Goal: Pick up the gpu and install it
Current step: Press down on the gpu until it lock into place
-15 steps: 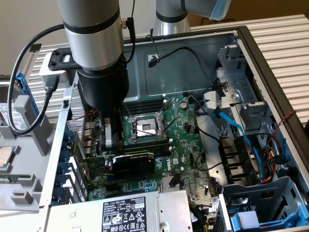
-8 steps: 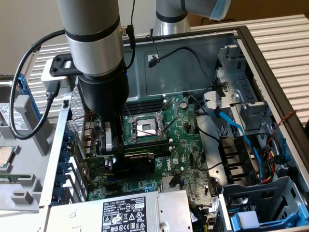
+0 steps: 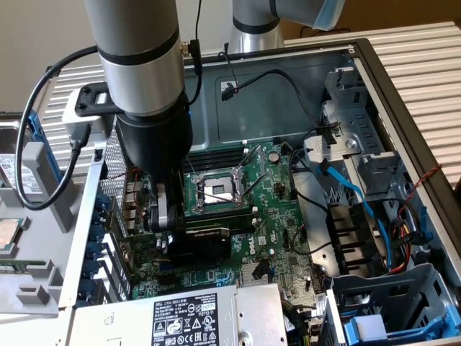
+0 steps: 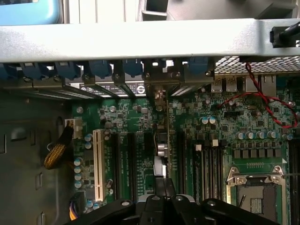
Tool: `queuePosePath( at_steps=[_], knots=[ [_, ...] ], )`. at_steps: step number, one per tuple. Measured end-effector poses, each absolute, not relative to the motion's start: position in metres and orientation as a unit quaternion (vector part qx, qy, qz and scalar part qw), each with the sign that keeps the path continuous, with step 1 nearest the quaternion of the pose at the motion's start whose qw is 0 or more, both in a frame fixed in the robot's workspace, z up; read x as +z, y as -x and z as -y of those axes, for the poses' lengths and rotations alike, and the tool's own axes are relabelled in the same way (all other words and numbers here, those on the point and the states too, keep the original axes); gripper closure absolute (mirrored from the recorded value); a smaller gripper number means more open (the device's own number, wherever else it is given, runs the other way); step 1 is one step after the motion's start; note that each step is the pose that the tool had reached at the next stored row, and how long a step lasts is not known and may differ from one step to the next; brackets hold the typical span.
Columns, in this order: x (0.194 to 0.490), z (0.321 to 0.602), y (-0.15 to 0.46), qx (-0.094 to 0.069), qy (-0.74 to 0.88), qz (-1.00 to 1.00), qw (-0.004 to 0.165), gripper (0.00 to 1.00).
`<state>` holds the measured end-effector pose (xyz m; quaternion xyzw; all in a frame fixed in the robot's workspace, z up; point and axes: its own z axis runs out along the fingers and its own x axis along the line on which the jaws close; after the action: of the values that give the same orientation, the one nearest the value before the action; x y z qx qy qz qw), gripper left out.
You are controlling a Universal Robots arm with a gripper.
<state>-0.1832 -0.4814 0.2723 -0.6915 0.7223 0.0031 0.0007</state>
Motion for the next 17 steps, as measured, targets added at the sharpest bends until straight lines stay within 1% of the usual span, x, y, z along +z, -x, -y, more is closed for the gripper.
queuePosePath(
  at_steps=[17],
  knots=[
    [0.2666,0.4814,0.1833,0.001,0.692,-0.722,0.001,0.9]
  ],
)
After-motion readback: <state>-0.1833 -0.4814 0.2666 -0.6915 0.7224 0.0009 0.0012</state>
